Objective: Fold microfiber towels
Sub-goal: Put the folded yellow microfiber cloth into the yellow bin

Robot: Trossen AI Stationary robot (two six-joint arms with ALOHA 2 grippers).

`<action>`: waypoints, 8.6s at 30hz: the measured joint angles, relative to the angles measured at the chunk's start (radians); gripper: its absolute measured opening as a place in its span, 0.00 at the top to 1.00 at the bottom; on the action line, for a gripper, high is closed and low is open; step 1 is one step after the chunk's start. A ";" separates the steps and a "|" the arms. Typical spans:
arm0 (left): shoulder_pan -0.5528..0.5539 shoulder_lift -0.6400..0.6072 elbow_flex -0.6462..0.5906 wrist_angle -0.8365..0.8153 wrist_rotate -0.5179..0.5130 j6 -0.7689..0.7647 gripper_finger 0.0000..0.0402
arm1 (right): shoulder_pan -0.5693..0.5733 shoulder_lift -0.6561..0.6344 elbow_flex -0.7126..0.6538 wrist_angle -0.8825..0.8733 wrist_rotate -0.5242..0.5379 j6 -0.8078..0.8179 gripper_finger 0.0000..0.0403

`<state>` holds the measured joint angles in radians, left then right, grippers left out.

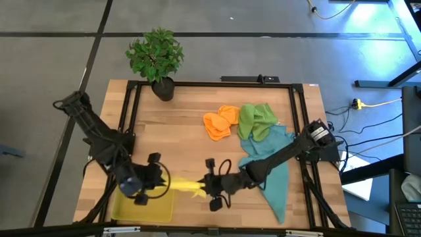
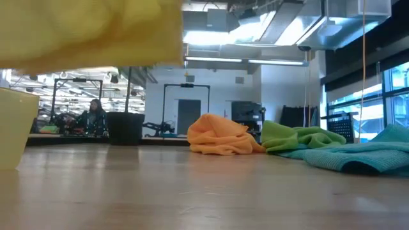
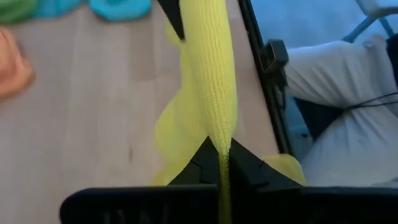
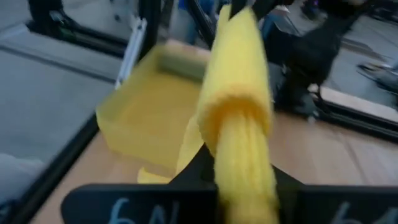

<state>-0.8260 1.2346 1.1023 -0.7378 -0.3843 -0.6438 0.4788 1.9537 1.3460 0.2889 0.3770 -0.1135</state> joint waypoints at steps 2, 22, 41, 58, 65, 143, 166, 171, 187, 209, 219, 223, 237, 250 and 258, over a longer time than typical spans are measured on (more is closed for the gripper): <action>-0.033 0.000 0.000 -0.020 -0.003 -0.058 1.00 | -0.020 0.001 0.000 0.035 -0.050 0.007 0.99; -0.161 -0.030 0.000 -0.175 0.033 -0.452 1.00 | -0.105 0.043 0.003 0.169 -0.303 0.108 0.97; -0.207 -0.031 -0.002 -0.212 0.162 -0.558 1.00 | -0.102 0.044 0.000 0.197 -0.295 0.056 0.47; -0.206 -0.031 -0.002 -0.360 0.204 -0.630 1.00 | -0.101 0.044 0.000 0.169 -0.291 0.053 0.49; -0.205 -0.031 -0.002 -0.445 0.165 -0.630 1.00 | -0.101 0.044 0.000 0.163 -0.291 0.055 0.49; -0.243 0.257 0.257 -0.491 -0.205 -0.546 1.00 | -0.044 0.055 0.001 0.147 -0.238 -0.048 0.45; -0.187 0.329 0.522 -0.746 -0.247 -0.555 1.00 | -0.013 0.056 0.000 0.161 -0.222 -0.229 0.45; -0.087 0.329 0.574 -0.742 -0.316 -0.444 1.00 | 0.022 0.056 0.000 0.161 -0.055 -0.321 0.45; 0.183 0.329 0.575 -0.728 -0.418 -0.318 1.00 | 0.106 0.056 0.000 0.194 0.453 -0.372 0.45; 0.342 0.330 0.573 -0.643 -0.434 -0.209 1.00 | -0.075 0.056 0.000 0.231 0.568 -0.096 0.05; 0.323 0.330 0.573 -0.641 -0.436 -0.209 1.00 | -0.065 0.056 0.000 0.121 0.736 -0.073 0.20; 0.314 0.330 0.573 -0.641 -0.430 -0.210 1.00 | -0.059 0.056 0.000 0.083 0.737 -0.045 0.34; 0.226 0.330 0.573 -0.829 -0.162 -0.256 1.00 | -0.004 0.056 0.001 0.051 0.617 -0.099 0.96; -0.064 0.330 0.571 -0.810 0.099 -0.432 1.00 | -0.015 0.057 0.112 0.055 -0.009 0.127 0.99; -0.200 0.330 0.570 -0.826 0.116 -0.610 1.00 | -0.053 0.191 0.221 0.125 -0.197 0.197 0.99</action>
<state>-1.0262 1.5650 1.6726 -1.5639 -0.2680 -1.2543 0.4262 2.1447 1.5675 0.4138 0.1804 0.0835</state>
